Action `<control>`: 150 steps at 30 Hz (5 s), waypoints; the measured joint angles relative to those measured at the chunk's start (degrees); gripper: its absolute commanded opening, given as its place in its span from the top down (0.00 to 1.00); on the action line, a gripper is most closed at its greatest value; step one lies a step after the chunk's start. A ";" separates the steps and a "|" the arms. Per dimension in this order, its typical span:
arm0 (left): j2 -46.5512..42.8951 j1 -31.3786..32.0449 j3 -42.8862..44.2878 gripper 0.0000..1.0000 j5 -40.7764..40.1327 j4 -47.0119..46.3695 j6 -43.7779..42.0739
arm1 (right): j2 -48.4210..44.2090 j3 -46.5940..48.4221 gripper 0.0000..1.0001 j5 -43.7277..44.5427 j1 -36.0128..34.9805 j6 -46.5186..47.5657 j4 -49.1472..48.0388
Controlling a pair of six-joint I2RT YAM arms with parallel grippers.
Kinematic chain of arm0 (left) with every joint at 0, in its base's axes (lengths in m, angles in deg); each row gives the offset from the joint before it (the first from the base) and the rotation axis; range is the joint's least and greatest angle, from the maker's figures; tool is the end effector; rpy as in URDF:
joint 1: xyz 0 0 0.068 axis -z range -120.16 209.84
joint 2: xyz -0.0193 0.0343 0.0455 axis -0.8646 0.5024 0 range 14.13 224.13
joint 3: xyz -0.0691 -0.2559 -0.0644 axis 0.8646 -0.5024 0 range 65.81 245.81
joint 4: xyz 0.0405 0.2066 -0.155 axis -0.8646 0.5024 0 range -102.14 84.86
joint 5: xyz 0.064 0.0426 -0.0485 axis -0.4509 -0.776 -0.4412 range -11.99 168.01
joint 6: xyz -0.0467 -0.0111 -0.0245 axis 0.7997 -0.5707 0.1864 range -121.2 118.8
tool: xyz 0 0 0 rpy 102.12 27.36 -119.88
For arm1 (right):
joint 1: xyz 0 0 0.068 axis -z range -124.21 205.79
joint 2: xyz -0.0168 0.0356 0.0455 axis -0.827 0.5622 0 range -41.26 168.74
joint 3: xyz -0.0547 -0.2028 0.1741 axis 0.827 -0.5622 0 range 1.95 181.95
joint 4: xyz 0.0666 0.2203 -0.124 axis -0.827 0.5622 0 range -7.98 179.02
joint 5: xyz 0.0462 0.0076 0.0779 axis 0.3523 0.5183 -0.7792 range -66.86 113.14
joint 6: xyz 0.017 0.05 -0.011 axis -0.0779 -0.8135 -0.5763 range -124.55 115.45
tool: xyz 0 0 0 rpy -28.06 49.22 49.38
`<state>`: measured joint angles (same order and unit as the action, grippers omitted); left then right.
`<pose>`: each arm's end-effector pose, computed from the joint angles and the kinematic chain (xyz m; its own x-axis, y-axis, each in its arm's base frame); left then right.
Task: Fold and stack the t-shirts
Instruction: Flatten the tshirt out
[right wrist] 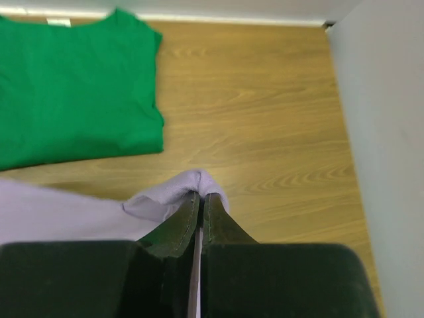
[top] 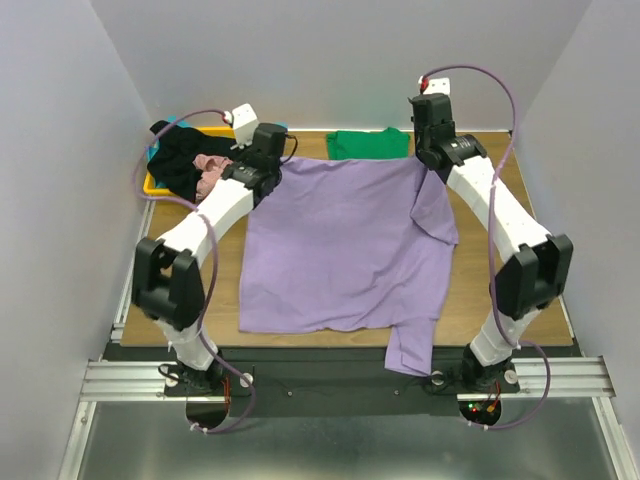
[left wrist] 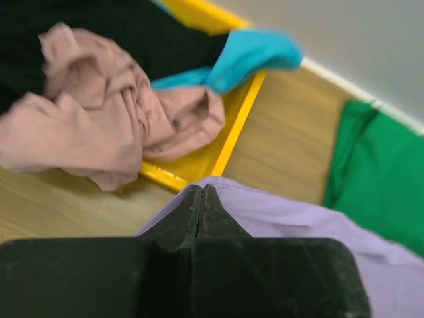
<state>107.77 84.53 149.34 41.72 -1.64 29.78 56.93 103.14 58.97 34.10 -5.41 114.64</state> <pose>0.3582 -0.1416 0.3569 -0.1883 -0.3701 -0.9097 -0.3075 0.9019 -0.3033 0.3687 0.1242 0.3967 -0.4566 -0.1685 -0.8736 0.1802 0.9440 -0.2763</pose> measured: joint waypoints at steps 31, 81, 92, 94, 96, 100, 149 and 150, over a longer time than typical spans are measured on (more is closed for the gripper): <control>-49.00 -0.26 0.76 1.00 12.79 -1.79 -0.11 | -41.72 12.26 1.00 -28.57 2.05 -5.53 1.81; -30.38 -1.33 -0.83 1.00 12.39 -13.22 -11.37 | -40.04 -2.27 1.00 -17.40 2.12 4.70 -15.56; -32.89 -1.25 -46.47 1.00 15.19 -15.74 4.61 | -46.75 -56.06 0.99 -43.60 2.16 -21.79 -5.68; -33.77 -1.16 -51.54 1.00 15.52 -14.45 8.41 | -46.88 -59.87 1.00 -46.21 2.14 -24.28 -4.04; -34.77 -1.14 -54.47 1.00 15.76 -13.51 11.74 | -47.60 -62.93 1.00 -48.89 2.14 -27.30 -3.39; -36.79 -1.11 -57.88 1.00 15.78 -12.50 16.31 | -49.42 -67.98 0.99 -52.81 2.14 -30.47 -3.39; -25.75 -1.01 -48.04 1.00 11.21 -11.93 18.82 | -6.64 -45.86 0.45 -21.64 -8.98 -18.05 -6.38; -25.90 -1.01 -48.04 1.00 11.19 -11.93 18.82 | -5.75 -45.83 0.46 -21.09 -9.03 -18.45 -6.32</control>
<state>81.87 83.52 101.29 52.91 -13.57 48.60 51.18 57.30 37.88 25.07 -23.86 108.33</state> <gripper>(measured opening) 0.022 0.562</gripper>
